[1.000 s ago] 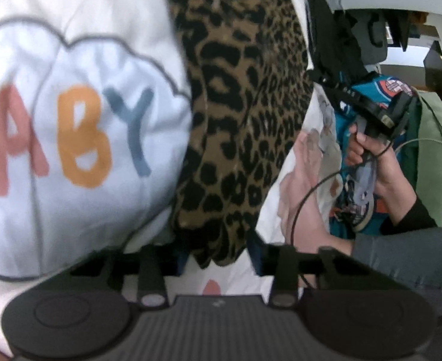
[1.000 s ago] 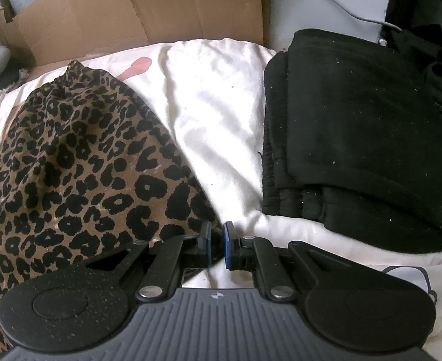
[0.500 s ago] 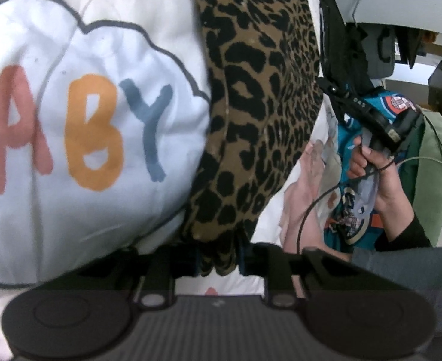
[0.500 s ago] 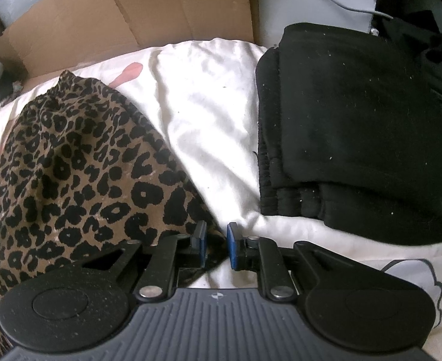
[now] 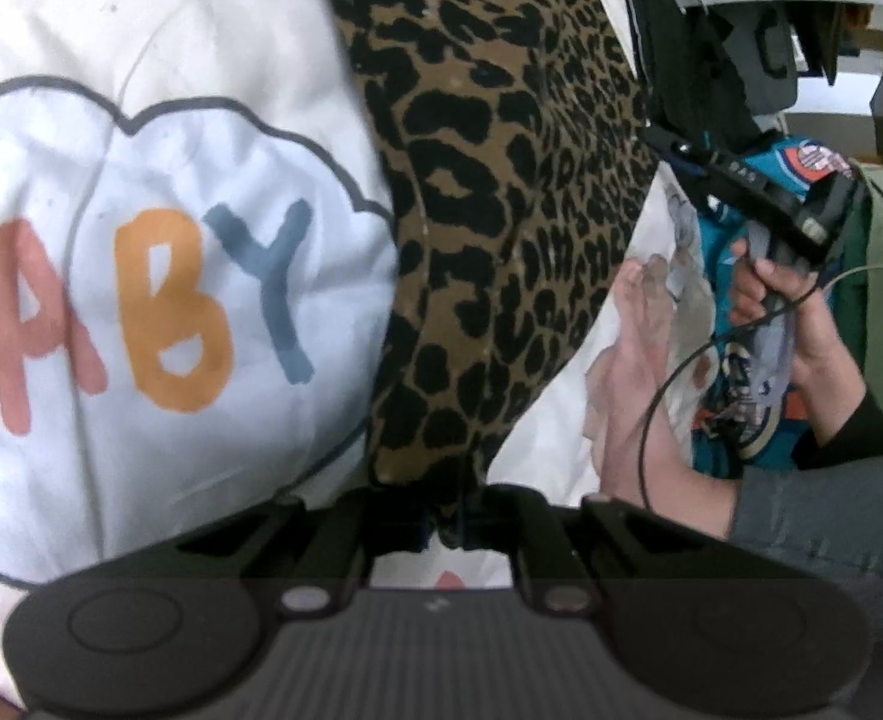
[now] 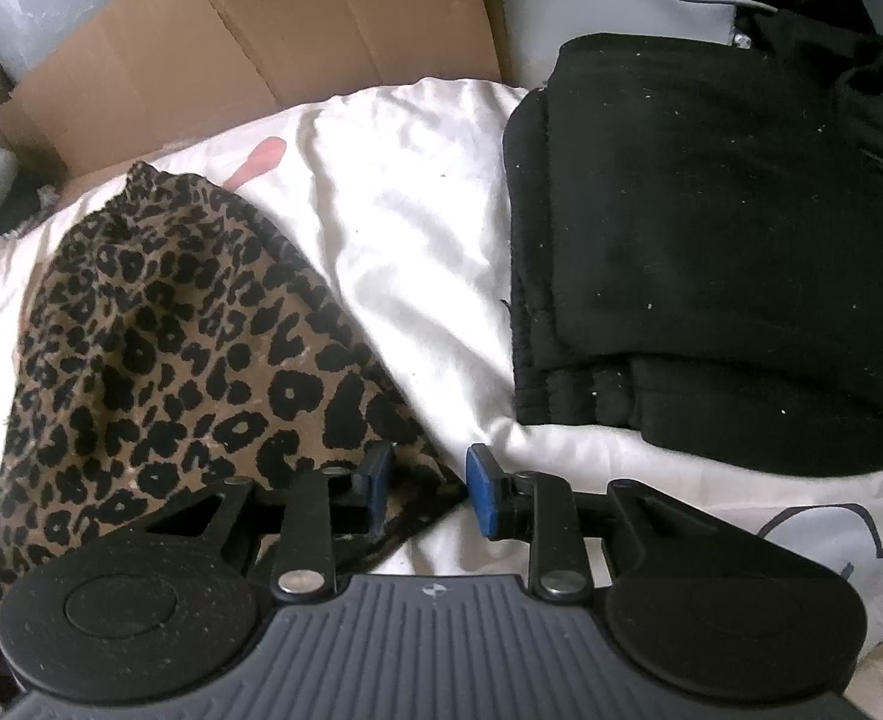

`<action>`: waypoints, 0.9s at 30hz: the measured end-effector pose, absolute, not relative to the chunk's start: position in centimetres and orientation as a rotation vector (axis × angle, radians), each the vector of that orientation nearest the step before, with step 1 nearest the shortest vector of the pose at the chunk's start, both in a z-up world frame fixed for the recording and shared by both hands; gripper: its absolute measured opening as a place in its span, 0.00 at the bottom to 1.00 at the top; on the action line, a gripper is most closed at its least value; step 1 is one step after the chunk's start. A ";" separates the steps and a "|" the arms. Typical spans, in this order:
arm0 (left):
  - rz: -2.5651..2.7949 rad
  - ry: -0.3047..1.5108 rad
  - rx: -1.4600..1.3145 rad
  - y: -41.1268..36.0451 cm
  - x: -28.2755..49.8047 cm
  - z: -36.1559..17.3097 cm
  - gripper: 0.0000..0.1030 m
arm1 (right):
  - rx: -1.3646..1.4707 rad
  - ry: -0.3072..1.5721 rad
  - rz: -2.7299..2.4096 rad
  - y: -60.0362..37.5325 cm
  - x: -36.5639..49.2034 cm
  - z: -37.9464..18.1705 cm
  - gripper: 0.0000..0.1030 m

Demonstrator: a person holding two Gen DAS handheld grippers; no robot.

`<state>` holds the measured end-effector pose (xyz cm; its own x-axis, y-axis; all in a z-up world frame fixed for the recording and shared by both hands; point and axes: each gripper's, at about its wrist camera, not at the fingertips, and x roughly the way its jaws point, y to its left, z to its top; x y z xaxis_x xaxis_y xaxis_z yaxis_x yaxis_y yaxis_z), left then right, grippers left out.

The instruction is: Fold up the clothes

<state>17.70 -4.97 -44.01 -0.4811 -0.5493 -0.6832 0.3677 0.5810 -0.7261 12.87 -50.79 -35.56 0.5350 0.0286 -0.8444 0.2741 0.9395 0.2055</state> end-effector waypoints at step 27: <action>-1.098 1.757 -0.117 -5.2 17.4 -44.2 0.08 | 0.433 1.096 -0.003 -52.3 15.1 -36.2 0.23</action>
